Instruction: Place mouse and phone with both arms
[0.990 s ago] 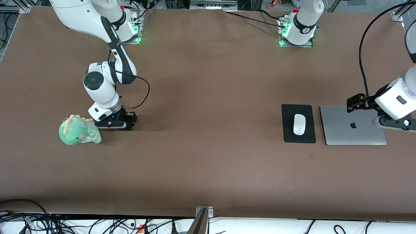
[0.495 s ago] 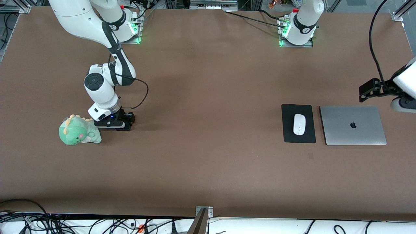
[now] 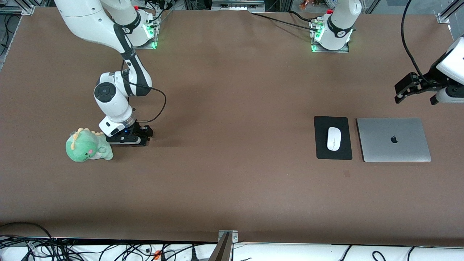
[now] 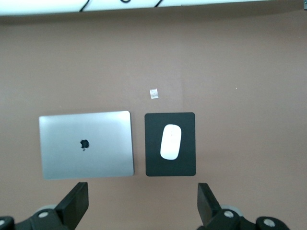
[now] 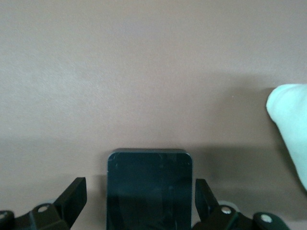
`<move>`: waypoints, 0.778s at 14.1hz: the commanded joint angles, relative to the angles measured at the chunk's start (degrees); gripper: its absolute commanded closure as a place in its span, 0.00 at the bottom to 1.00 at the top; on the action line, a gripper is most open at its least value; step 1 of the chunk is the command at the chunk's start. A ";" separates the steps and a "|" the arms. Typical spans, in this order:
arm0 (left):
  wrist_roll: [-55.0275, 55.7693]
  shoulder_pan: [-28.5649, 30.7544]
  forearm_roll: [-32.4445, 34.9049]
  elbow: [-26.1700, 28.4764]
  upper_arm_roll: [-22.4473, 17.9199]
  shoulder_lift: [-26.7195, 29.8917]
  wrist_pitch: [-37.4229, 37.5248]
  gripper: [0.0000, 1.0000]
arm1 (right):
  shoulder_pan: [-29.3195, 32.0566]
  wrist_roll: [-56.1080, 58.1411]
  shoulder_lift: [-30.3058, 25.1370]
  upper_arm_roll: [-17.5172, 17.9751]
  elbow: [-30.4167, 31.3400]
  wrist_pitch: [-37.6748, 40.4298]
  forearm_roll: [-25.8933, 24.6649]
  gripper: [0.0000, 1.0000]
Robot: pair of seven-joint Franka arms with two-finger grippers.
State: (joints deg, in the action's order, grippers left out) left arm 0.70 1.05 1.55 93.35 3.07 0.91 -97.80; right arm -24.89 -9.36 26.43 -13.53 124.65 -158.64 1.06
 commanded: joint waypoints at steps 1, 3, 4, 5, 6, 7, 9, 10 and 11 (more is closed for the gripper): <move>0.17 -1.49 -1.38 4.83 -1.93 2.96 -2.31 0.00 | 0.81 1.01 -5.32 0.70 -5.44 13.74 0.43 0.00; 0.44 -1.49 -1.29 4.74 -1.58 2.61 -2.22 0.00 | 0.72 1.10 -7.61 0.70 -10.53 24.20 4.89 0.00; 0.53 -1.49 -1.29 4.74 -1.57 2.08 -2.31 0.00 | 0.72 1.10 -8.41 0.52 -13.78 29.73 7.27 0.00; 0.53 -1.49 -1.20 4.74 -1.49 1.90 -2.48 0.00 | 0.81 1.10 -8.59 0.17 -17.47 35.62 7.90 0.00; 0.53 -1.58 -0.76 4.65 -1.40 1.82 -2.57 0.00 | 0.81 1.19 -8.59 -0.35 -21.86 42.12 7.91 0.00; 0.44 -1.66 0.02 4.65 -1.40 1.73 -2.57 0.00 | 0.81 1.01 -8.59 -1.49 -26.08 48.71 7.91 0.00; 0.26 -1.67 1.08 4.65 -0.35 1.73 -2.40 0.00 | 0.81 1.10 -8.94 -3.68 -32.07 57.79 7.91 0.00; 0.18 -1.67 1.26 4.65 -0.17 1.81 -2.22 0.00 | 0.81 1.10 -9.47 -5.00 -34.01 60.78 7.91 0.00; 0.17 -1.67 1.26 4.65 -0.17 1.90 -2.05 0.00 | 0.81 1.10 -9.99 -6.32 -34.90 63.25 7.91 0.00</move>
State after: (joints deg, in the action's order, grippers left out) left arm 0.83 -0.30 1.57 97.49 2.67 2.14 -99.59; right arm -24.71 -9.18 16.50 -17.99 93.07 -100.62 7.64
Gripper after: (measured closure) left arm 0.000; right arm 0.000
